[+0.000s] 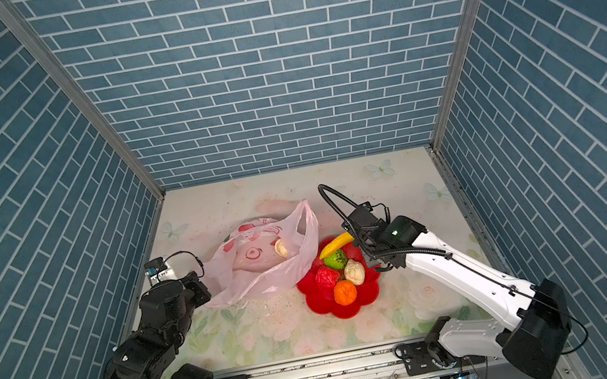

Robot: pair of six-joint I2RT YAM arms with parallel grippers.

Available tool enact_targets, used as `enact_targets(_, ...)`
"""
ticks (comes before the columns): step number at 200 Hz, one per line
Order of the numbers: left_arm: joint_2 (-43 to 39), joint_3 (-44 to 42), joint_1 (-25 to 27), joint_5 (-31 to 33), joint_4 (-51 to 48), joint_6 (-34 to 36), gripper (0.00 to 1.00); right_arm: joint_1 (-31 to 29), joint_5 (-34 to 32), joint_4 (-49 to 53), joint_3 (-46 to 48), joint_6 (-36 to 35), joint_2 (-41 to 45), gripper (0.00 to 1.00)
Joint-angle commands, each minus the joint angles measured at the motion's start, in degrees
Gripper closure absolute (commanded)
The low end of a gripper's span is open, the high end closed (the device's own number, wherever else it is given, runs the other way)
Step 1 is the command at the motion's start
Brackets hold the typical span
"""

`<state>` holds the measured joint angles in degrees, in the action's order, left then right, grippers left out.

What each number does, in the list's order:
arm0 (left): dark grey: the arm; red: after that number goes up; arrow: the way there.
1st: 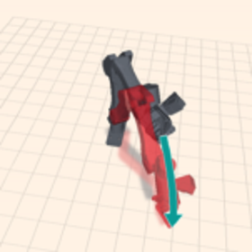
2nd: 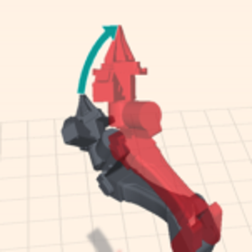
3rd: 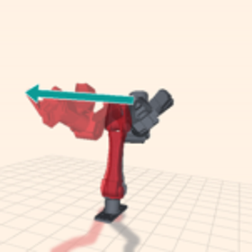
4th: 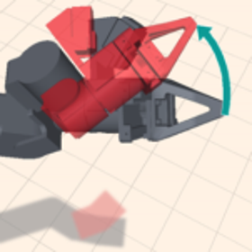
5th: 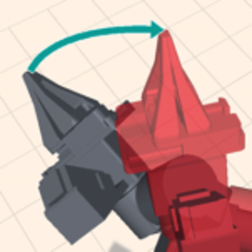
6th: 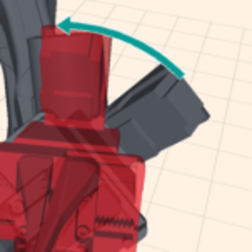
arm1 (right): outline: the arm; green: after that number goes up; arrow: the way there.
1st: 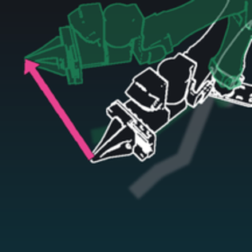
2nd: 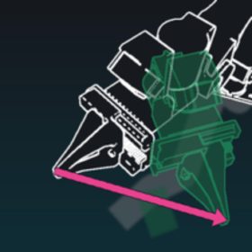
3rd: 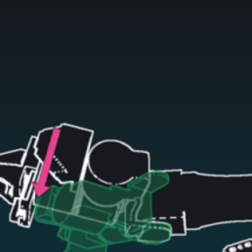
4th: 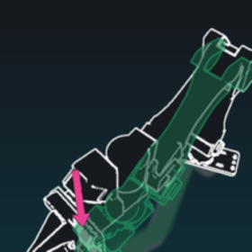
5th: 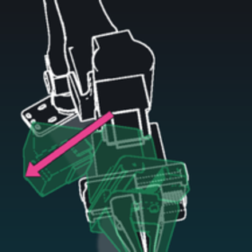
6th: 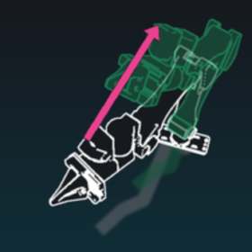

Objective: Take the fake fruits out of the plastic bag
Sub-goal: 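Carry the yellow banana over the red plate with the right gripper, then lower the banana onto the red plate and open the right gripper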

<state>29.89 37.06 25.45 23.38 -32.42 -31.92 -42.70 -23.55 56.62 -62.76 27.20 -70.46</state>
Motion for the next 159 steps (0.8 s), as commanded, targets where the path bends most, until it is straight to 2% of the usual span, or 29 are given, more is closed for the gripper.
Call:
enact_targets(1, -0.1, 1.3, -0.3, 1.1, -1.0, 0.2, 0.91, 0.5, 1.4, -2.6, 0.3, -2.0, -2.7, 0.97)
enact_targets(104, 0.3, -0.4, -0.2, 1.6, -0.9, -1.0, 0.91, 3.9, 9.6, -12.6, 0.4, -3.7, -11.7, 0.97)
enact_targets(159, 0.3, -0.3, -0.2, 2.0, -1.2, -0.9, 0.91, 4.1, 11.8, -15.0, 1.9, -3.4, -14.1, 0.98)
